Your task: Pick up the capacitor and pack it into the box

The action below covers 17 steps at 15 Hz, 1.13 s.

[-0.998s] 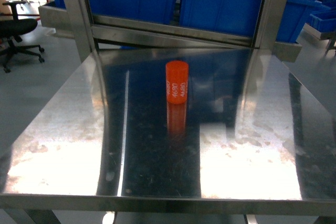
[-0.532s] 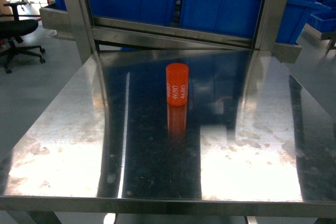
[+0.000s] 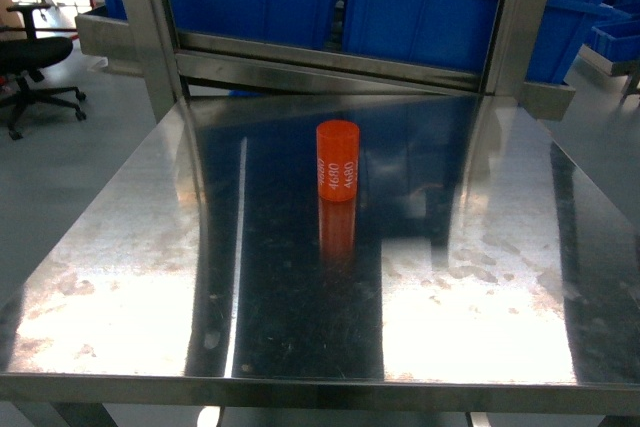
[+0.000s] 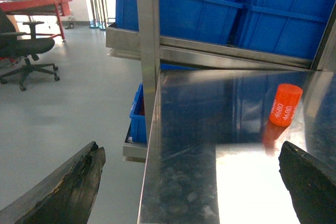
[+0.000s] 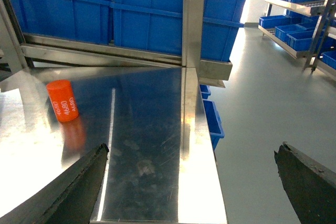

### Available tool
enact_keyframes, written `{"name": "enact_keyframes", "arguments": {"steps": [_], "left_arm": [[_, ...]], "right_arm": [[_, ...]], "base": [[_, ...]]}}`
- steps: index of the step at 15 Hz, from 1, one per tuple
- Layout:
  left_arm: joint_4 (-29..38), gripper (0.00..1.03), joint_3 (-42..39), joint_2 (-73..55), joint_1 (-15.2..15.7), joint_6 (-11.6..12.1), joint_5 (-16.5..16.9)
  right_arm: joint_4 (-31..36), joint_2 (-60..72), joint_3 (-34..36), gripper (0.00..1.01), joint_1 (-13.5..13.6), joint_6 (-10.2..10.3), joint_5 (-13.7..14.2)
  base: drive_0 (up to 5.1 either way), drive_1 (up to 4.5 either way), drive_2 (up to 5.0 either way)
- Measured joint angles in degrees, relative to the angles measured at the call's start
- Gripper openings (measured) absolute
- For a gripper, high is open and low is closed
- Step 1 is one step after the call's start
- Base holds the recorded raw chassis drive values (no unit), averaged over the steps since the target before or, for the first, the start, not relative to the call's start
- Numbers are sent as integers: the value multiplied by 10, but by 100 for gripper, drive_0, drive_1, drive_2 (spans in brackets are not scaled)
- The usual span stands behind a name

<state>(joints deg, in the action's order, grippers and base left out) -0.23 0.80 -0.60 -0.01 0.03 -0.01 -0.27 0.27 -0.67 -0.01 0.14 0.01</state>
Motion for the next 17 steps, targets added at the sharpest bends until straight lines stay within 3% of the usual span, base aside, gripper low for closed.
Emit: {"name": "enact_keyframes", "arguments": {"steps": [1, 2, 3, 4, 6, 8, 10, 13, 17], "left_arm": [[16, 98, 0, -11, 5, -3, 4], [153, 98, 6, -123, 52, -12, 55], [281, 98, 19, -269, 58, -17, 59], [423, 98, 60, -436, 20, -26, 50], [603, 98, 212, -704, -54, -34, 8], [596, 98, 366, -914, -120, -37, -14], [563, 98, 501, -1051, -163, -37, -17], [535, 98, 634, -1163, -194, -38, -8], [497, 98, 713, -1288, -220, -26, 5]], "right_arm": [[0, 0, 0, 98, 0, 0, 0], [0, 0, 0, 98, 0, 0, 0], [0, 0, 0, 98, 0, 0, 0], [0, 0, 0, 98, 0, 0, 0], [0, 0, 0, 98, 0, 0, 0], [0, 0, 0, 98, 0, 0, 0], [0, 0, 0, 98, 0, 0, 0], [0, 0, 0, 98, 0, 0, 0], [0, 0, 0, 98, 0, 0, 0]], "base": [[0, 0, 0], [0, 0, 0], [0, 0, 0], [0, 0, 0], [0, 0, 0], [0, 0, 0], [0, 0, 0], [0, 0, 0], [0, 0, 0]]}}
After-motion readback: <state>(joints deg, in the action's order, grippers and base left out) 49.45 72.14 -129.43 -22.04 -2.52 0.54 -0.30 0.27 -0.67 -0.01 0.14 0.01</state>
